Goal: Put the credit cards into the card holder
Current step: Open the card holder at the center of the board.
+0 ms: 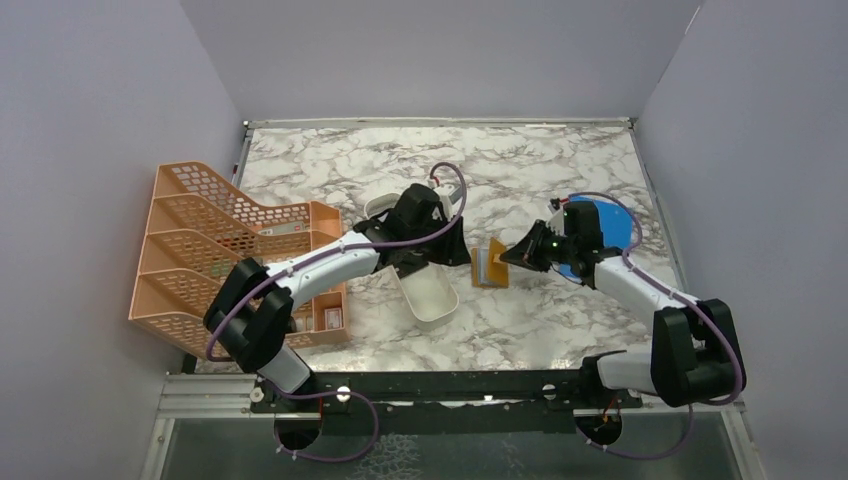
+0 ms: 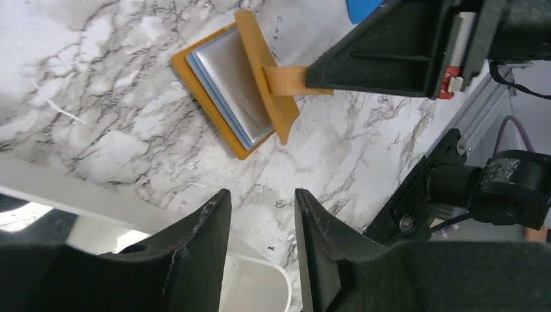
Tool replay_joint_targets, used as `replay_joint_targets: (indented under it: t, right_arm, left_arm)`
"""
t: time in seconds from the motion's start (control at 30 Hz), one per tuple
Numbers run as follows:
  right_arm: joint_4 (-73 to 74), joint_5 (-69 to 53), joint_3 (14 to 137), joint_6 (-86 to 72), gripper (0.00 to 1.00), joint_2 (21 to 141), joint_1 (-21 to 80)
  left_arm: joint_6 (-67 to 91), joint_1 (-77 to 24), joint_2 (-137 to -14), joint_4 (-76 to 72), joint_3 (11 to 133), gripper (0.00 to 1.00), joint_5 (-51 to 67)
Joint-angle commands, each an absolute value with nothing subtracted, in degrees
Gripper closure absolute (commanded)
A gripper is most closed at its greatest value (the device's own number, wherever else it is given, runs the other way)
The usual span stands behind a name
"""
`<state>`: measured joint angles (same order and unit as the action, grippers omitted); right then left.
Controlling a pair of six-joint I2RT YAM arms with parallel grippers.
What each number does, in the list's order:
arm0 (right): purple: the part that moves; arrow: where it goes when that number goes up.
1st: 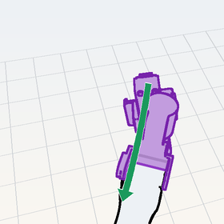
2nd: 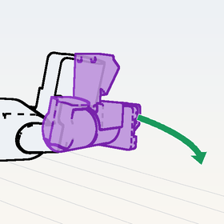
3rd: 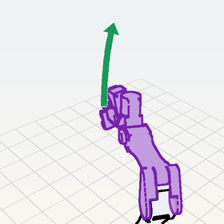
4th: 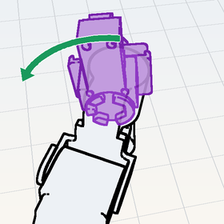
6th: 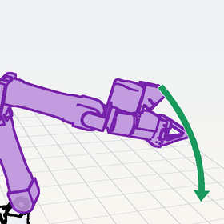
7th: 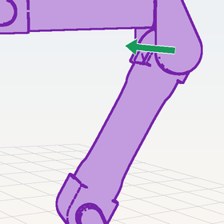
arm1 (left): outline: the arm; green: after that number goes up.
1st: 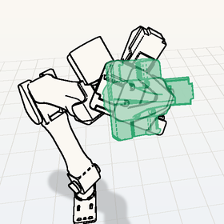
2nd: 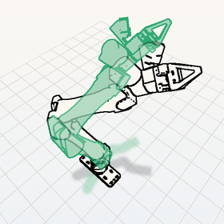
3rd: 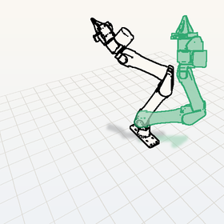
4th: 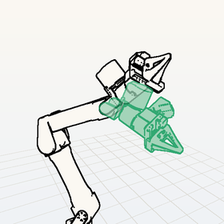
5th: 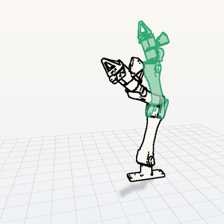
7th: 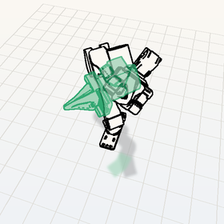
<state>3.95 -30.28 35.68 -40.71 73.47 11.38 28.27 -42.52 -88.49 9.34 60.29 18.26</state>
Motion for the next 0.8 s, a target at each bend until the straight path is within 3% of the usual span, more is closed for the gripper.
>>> replay_joint_targets:
  t: [0.0,0.17,0.47,0.77]
  right_arm:
    - [5.0,-25.7,34.2,-36.2,0.96,76.0,8.7]
    - [11.8,-12.1,37.0,-29.9,0.96,76.4,7.4]
    - [15.4,1.0,37.3,-26.9,0.93,76.3,7.3]
    - [12.0,-2.9,35.2,-26.2,0.91,72.7,7.3]
  left_arm:
    - [28.8,-45.2,-90.9,8.9,62.4,0.57,15.6]
    - [28.7,-47.4,-92.5,8.9,62.5,0.57,13.3]
    - [26.5,-49.7,-96.1,13.0,65.5,0.59,9.8]
    - [27.4,-49.6,-100.3,10.3,70.3,0.58,8.7]
